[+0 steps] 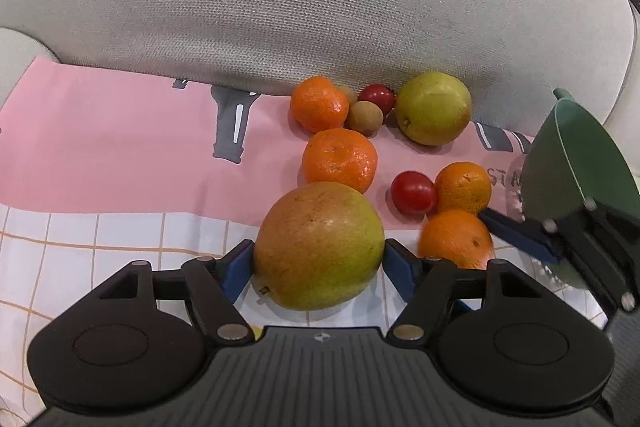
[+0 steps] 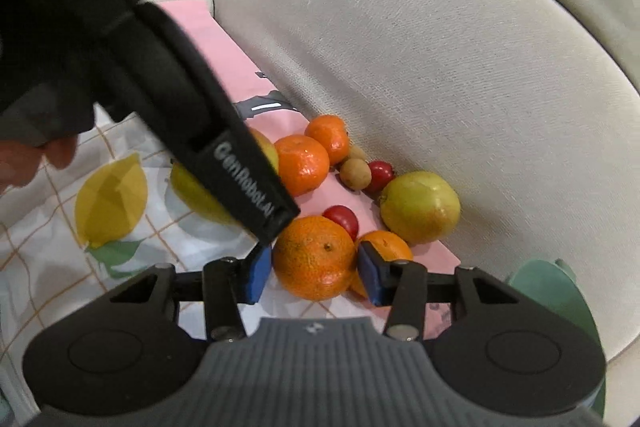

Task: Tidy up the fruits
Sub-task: 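Close the left gripper on the pear while the right gripper closes on the mandarin, then carry the pear in the left gripper over the green colander while the right carries the mandarin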

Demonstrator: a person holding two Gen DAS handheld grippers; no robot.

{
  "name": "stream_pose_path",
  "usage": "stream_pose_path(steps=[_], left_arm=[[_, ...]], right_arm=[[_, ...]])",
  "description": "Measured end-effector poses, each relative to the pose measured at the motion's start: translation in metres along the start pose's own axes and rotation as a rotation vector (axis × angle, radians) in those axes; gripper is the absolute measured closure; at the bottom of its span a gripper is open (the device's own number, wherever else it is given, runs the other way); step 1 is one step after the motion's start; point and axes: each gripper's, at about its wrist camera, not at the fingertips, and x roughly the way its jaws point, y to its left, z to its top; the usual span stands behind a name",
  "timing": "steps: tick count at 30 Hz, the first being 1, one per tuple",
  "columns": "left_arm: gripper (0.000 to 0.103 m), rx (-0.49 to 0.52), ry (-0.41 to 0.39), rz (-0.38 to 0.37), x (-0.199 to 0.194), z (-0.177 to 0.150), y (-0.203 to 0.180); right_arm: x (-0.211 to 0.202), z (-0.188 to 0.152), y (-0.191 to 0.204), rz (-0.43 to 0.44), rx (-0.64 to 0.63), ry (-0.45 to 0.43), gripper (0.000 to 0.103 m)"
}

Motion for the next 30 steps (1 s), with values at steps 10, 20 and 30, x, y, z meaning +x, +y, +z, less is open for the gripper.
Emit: stream_pose_path(steps=[10, 20, 30], left_arm=[[0.024, -0.007, 0.003, 0.006, -0.017, -0.015, -0.002], [0.024, -0.025, -0.051, -0.012, -0.077, -0.026, -0.016], [0.024, 0.055, -0.094, -0.112, -0.116, -0.010, -0.082]], right_arm=[[-0.012, -0.011, -0.023, 0.025, 0.177, 0.043, 0.059], [-0.064, -0.025, -0.040, 0.035, 0.349, -0.026, 0.059], [-0.126, -0.043, -0.082, -0.079, 0.470, -0.127, 0.059]])
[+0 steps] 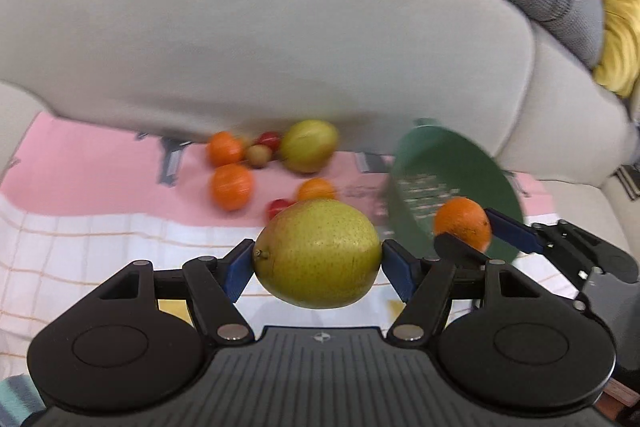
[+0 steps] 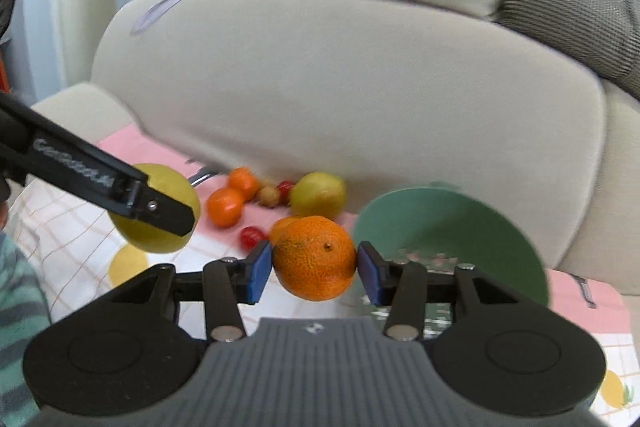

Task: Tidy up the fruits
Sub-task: 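Carry the pear in the left gripper over the green colander while the right carries the mandarin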

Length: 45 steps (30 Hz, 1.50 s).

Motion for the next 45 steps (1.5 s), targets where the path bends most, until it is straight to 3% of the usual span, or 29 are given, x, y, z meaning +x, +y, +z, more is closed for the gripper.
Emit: stream_pose_path(steps=[9, 14, 19, 33, 45], left_arm=[[0.024, 0.095, 0.025, -0.086, 0.026, 0.028, -0.064], [0.024, 0.126, 0.067, -0.122, 0.051, 0.036, -0.092], [0.024, 0.175, 0.110, -0.106, 0.075, 0.035, -0.115], [0.025, 0.198, 0.253, -0.069, 0.114, 0.016, -0.114], [0.025, 0.223, 0.382, -0.022, 0.111, -0.003, -0.102]], right_arm=[[-0.001, -0.006, -0.065, -0.110, 0.082, 0.038, 0.059], [0.016, -0.012, -0.087, -0.103, 0.082, 0.107, 0.059], [0.034, -0.019, -0.095, -0.070, 0.064, 0.175, 0.059], [0.073, -0.029, -0.103, -0.002, 0.061, 0.316, 0.059], [0.062, -0.038, -0.085, 0.096, 0.068, 0.431, 0.059]])
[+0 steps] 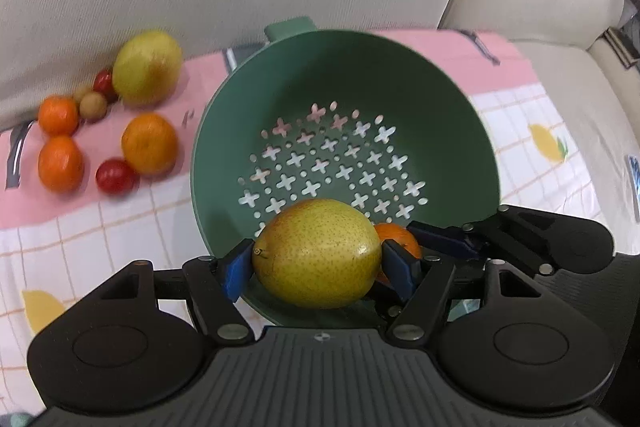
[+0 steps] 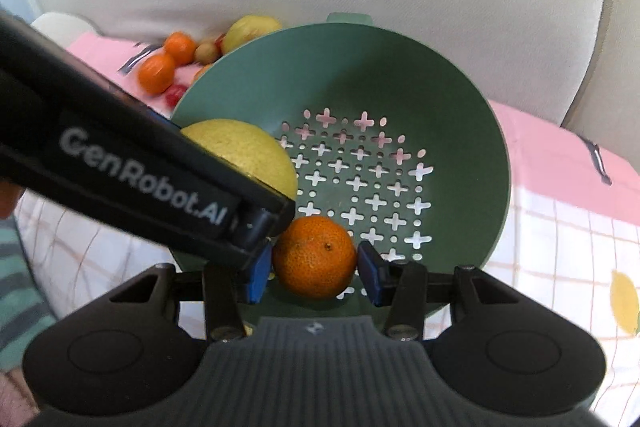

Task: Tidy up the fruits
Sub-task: 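Carry the pear in the left gripper over the green colander while the right carries the mandarin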

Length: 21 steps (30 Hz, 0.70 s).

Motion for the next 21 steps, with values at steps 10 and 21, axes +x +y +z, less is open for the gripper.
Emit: stream_pose_path(steps=[10, 21], left_arm=[[0.024, 0.039, 0.013, 0.044, 0.007, 0.014, -0.004], [0.027, 0.071, 0.064, 0.090, 0.024, 0.020, -0.015]], right_arm=[[0.015, 0.007, 0.003, -0.095, -0.079, 0.029, 0.059], [0.025, 0.010, 0.003, -0.088, -0.119, 0.083, 0.058]])
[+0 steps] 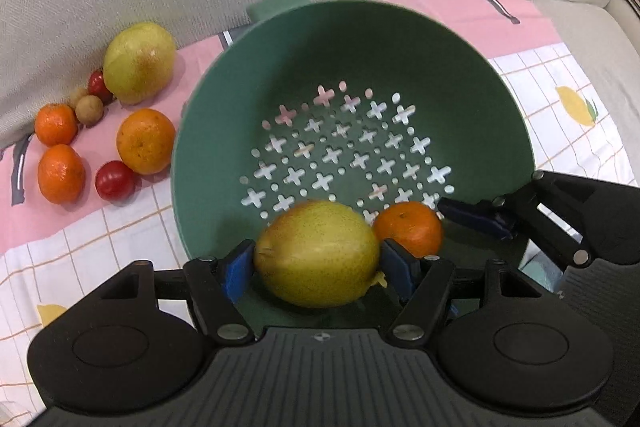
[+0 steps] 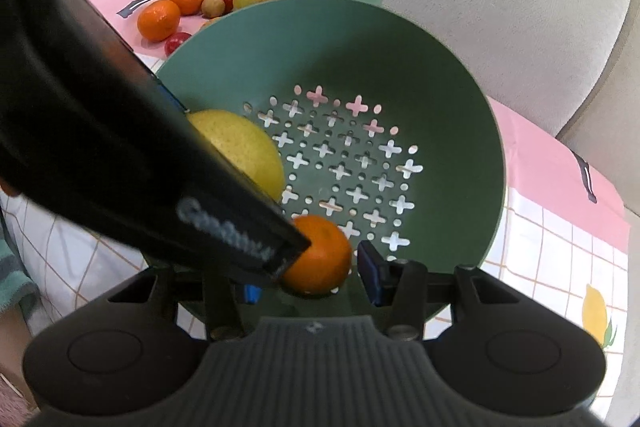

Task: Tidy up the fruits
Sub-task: 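Carry the pear in the left gripper over the green colander while the right carries the mandarin, then lower and open the left gripper in the colander while the right releases the mandarin, then move both grippers back toward the remaining mandarins beside the colander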

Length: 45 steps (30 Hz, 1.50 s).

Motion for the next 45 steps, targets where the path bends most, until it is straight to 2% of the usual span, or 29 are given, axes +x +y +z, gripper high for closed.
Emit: stream_pose_path(steps=[7, 12, 18, 22, 27, 29, 33, 39, 45], left_arm=[[0.028, -0.051, -0.032, -0.037, -0.011, 0.006, 0.015], [0.028, -0.079, -0.065, -0.075, -0.024, 0.001, 0.023], [0.028, -0.121, -0.165, -0.145, -0.057, -0.013, 0.034], [0.028, -0.138, -0.245, -0.165, -0.082, -0.027, 0.044], [0.028, -0.158, -0.343, -0.146, -0.111, -0.047, 0.062], [0.028, -0.160, -0.374, -0.125, -0.121, -0.055, 0.069], [0.028, -0.172, -0.431, -0.085, -0.137, -0.072, 0.086], [0.028, -0.209, -0.469, -0.039, -0.147, -0.091, 0.116], [0.028, -0.266, -0.468, -0.027, -0.143, -0.102, 0.144]], right_arm=[[-0.002, -0.002, 0.002, -0.004, -0.007, 0.012, 0.056], [-0.017, -0.015, 0.016, -0.018, 0.026, -0.011, 0.039], [-0.037, -0.017, 0.011, -0.010, 0.100, -0.076, 0.029], [-0.052, -0.022, 0.010, -0.015, 0.163, -0.150, 0.027], [-0.074, -0.023, 0.017, -0.002, 0.243, -0.249, 0.025], [-0.093, -0.015, 0.024, 0.009, 0.264, -0.271, 0.025], [-0.103, -0.011, 0.039, 0.055, 0.287, -0.314, 0.024], [-0.107, 0.000, 0.070, 0.091, 0.211, -0.376, 0.022], [-0.101, 0.019, 0.095, 0.094, 0.118, -0.386, 0.023]])
